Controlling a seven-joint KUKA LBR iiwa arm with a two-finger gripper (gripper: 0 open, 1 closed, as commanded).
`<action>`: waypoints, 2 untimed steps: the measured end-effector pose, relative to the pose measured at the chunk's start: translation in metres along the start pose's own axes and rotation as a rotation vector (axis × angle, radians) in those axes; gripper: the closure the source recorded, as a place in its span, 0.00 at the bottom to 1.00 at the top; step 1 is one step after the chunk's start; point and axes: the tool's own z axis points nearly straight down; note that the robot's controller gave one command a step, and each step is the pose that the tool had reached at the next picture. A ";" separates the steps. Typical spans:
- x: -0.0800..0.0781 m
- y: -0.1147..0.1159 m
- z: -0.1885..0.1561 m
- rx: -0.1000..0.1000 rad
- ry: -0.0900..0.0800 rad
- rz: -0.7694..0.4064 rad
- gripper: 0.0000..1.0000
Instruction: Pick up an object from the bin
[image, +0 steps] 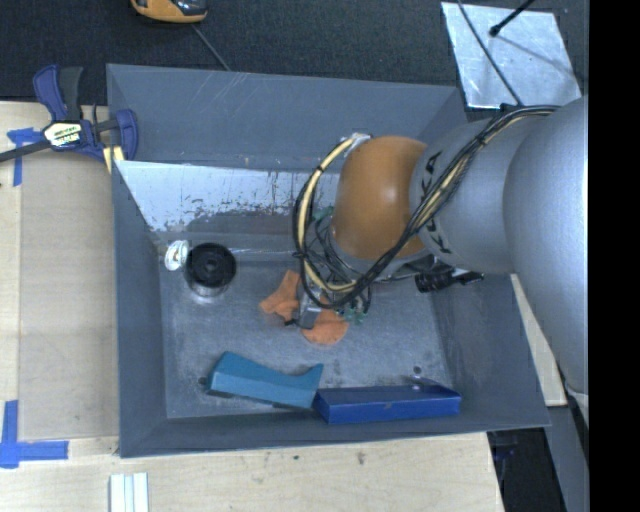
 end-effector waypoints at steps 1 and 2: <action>0.000 0.000 0.000 0.000 0.000 0.000 1.00; 0.000 0.000 0.000 0.000 0.000 0.000 1.00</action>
Offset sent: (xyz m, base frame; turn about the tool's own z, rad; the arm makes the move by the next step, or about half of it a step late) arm 0.0000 0.0000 0.0000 0.0000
